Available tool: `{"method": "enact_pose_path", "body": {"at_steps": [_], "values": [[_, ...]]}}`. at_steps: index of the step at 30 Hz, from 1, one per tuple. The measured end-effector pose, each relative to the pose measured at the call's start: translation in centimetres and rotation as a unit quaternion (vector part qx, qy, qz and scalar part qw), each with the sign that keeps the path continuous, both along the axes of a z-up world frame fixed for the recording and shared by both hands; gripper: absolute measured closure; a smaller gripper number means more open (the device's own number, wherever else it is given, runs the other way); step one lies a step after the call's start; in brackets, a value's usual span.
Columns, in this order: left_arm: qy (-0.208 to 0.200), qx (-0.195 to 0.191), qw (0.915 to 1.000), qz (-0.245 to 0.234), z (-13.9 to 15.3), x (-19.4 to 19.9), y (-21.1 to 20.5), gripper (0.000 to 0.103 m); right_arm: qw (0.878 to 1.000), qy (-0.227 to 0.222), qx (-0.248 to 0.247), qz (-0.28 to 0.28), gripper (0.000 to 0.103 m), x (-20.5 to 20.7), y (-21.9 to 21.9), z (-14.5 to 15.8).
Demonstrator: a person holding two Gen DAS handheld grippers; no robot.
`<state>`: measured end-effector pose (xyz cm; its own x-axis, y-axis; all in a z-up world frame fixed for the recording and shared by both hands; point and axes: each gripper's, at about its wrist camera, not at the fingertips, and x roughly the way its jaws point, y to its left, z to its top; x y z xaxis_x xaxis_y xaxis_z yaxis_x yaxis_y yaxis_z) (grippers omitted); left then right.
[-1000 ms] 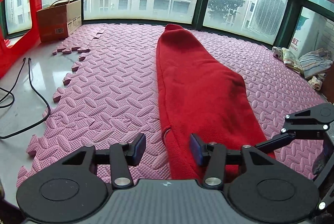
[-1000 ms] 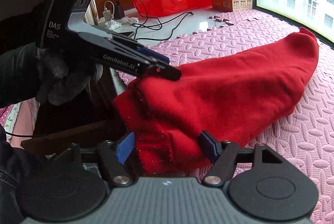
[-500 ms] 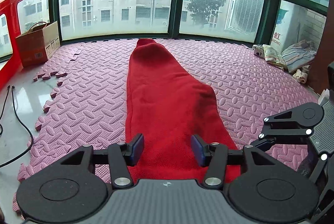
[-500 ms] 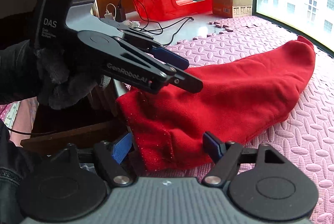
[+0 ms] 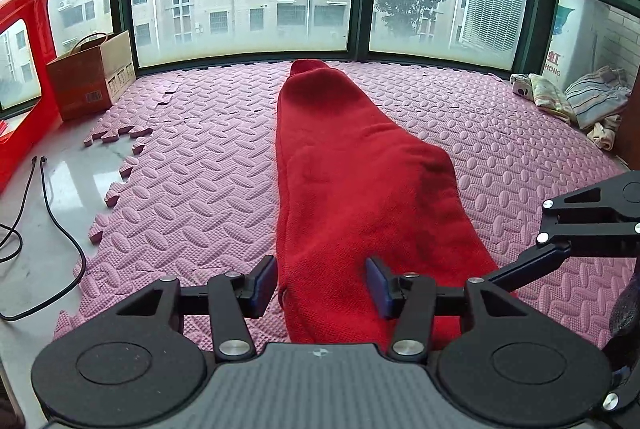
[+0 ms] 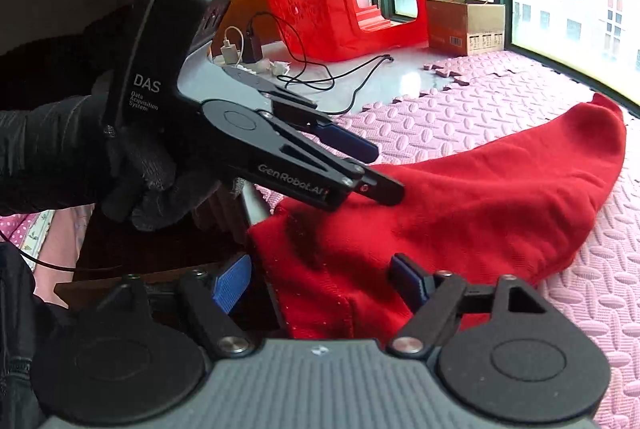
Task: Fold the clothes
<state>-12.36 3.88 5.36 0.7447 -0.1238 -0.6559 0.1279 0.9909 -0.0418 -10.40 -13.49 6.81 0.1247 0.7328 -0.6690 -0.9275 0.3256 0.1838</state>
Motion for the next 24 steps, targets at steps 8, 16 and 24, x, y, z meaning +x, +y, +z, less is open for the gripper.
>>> {"method": "enact_pose_path", "body": {"at_steps": [8,16,24], "values": [[0.0,-0.005,1.0,0.003,0.8,0.2,0.7,0.051,1.0,0.015,0.006,0.006,0.022,0.6,-1.3,1.2],[-0.007,-0.018,0.9998,-0.009,1.9,3.4,-0.1,0.06,0.997,-0.004,0.003,-0.08,0.022,6.0,-2.8,1.7],[0.051,0.011,0.9986,0.007,-0.8,7.5,0.6,0.079,0.992,0.034,-0.023,-0.121,0.022,11.5,-2.7,-2.2]]}}
